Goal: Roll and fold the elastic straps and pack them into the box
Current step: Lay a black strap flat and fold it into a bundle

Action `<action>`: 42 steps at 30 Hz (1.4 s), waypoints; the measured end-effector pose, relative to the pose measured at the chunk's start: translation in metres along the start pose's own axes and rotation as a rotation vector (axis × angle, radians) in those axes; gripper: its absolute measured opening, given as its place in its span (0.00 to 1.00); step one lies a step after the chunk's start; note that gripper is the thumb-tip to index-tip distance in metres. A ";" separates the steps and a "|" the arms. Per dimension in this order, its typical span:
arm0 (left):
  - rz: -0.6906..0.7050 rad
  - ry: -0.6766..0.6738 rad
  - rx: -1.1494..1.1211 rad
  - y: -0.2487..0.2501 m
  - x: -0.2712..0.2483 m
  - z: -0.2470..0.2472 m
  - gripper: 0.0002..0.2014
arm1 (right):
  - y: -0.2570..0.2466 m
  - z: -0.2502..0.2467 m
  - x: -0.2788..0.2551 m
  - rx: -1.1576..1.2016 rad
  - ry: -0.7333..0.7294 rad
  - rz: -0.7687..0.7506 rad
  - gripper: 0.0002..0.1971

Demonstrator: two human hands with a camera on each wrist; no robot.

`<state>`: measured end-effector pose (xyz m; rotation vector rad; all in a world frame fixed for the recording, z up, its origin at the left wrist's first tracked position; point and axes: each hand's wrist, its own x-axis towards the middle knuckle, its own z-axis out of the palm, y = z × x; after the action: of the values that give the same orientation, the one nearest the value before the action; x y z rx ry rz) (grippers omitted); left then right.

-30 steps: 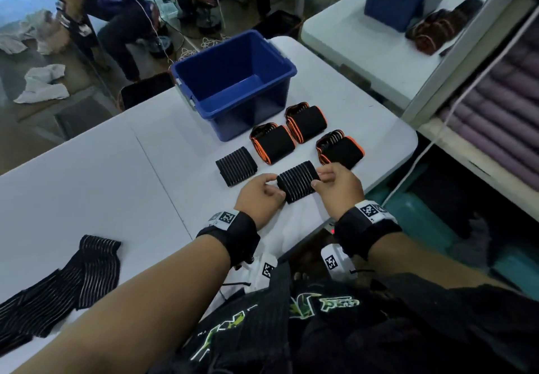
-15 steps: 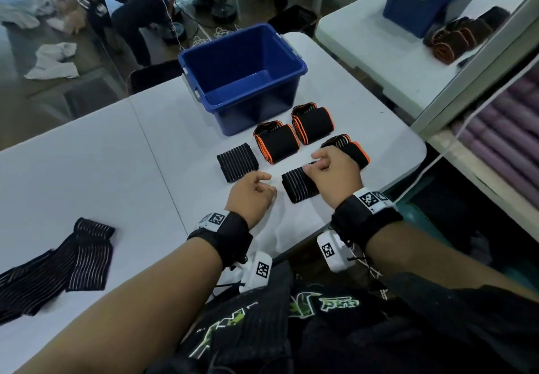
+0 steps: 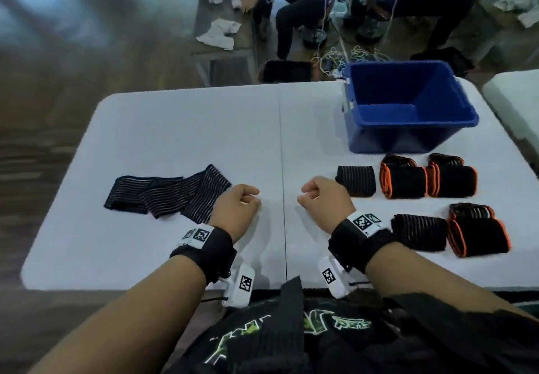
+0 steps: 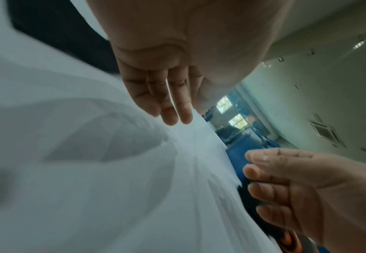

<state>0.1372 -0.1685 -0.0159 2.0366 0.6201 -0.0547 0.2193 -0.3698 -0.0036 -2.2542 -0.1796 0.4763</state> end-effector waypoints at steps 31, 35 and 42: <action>0.017 0.166 0.194 -0.072 -0.010 -0.101 0.13 | -0.083 0.139 0.000 -0.329 -0.352 -0.280 0.21; 0.103 0.306 0.173 -0.082 0.003 -0.135 0.08 | -0.083 0.146 0.003 -0.417 -0.282 -0.368 0.21; -0.020 0.267 0.344 -0.127 0.037 -0.198 0.17 | -0.100 0.163 0.006 -0.829 -0.172 -0.387 0.14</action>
<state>0.0708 0.0599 -0.0233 2.3928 0.8435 0.1082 0.1636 -0.1887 -0.0291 -2.8613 -1.0424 0.4272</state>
